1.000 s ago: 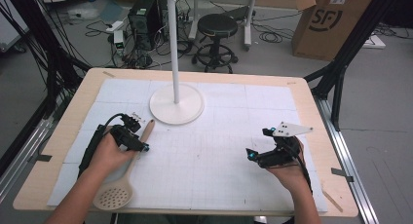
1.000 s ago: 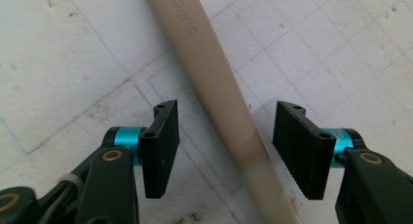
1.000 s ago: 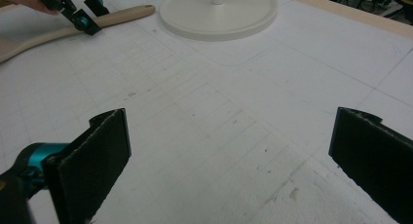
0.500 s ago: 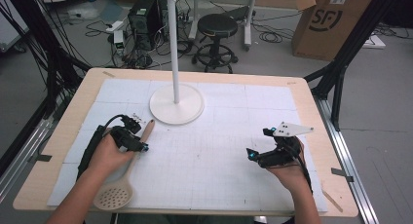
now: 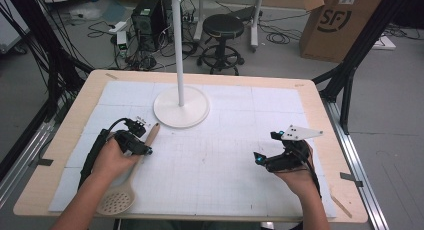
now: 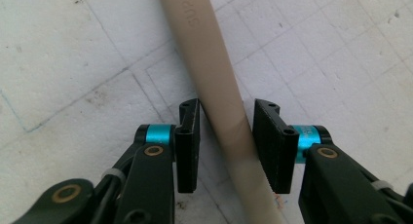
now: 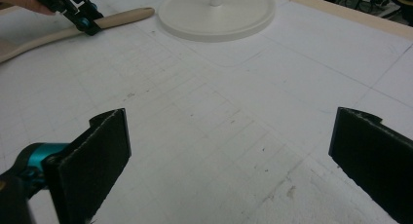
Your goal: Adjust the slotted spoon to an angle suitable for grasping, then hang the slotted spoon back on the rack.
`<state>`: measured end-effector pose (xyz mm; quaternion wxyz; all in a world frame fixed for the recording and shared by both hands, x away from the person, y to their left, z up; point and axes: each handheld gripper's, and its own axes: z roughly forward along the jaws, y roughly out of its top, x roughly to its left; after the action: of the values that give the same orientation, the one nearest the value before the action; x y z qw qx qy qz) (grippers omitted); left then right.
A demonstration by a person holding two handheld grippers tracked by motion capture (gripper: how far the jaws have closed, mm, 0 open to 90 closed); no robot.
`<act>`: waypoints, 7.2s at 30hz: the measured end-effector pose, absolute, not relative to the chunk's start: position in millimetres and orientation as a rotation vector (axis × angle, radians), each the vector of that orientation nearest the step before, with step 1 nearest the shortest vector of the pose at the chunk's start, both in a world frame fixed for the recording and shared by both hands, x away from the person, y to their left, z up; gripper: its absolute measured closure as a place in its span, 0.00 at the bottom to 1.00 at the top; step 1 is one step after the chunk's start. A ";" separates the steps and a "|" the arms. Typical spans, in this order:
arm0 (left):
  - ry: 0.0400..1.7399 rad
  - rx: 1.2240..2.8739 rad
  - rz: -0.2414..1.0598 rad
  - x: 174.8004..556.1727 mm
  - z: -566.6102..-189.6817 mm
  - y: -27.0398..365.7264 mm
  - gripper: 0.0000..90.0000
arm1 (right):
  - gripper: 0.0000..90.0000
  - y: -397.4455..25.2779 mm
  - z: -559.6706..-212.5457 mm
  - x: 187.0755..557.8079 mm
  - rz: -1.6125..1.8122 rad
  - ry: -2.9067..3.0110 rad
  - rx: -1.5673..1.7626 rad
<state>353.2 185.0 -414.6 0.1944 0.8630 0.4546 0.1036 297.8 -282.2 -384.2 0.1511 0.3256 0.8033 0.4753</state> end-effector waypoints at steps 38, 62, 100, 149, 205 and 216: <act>1.005 2.117 0.405 326.3 -344.7 212.6 0.82 | 0.00 -282.4 -384.1 297.8 1.367 2.303 0.928; 0.899 1.959 0.460 321.4 -302.3 234.6 0.82 | 0.00 -281.5 -375.2 295.6 1.404 2.271 0.910; 0.670 1.839 0.449 348.1 -232.1 240.3 0.82 | 0.00 -279.3 -377.3 295.7 1.411 2.290 0.889; 0.625 1.920 0.520 424.7 -160.8 196.1 0.81 | 0.00 -281.0 -377.2 296.8 1.426 2.288 0.887; 0.745 1.948 0.529 463.9 -165.2 180.1 0.81 | 0.00 -285.5 -382.0 297.9 1.416 2.296 0.911; 0.739 1.948 0.506 467.4 -167.2 175.1 0.81 | 0.00 -283.4 -384.4 299.3 1.401 2.308 0.912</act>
<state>467.4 175.1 -167.2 0.4782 0.7980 0.3025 0.2073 299.3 -283.4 -384.4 0.1455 0.3168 0.8012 0.4863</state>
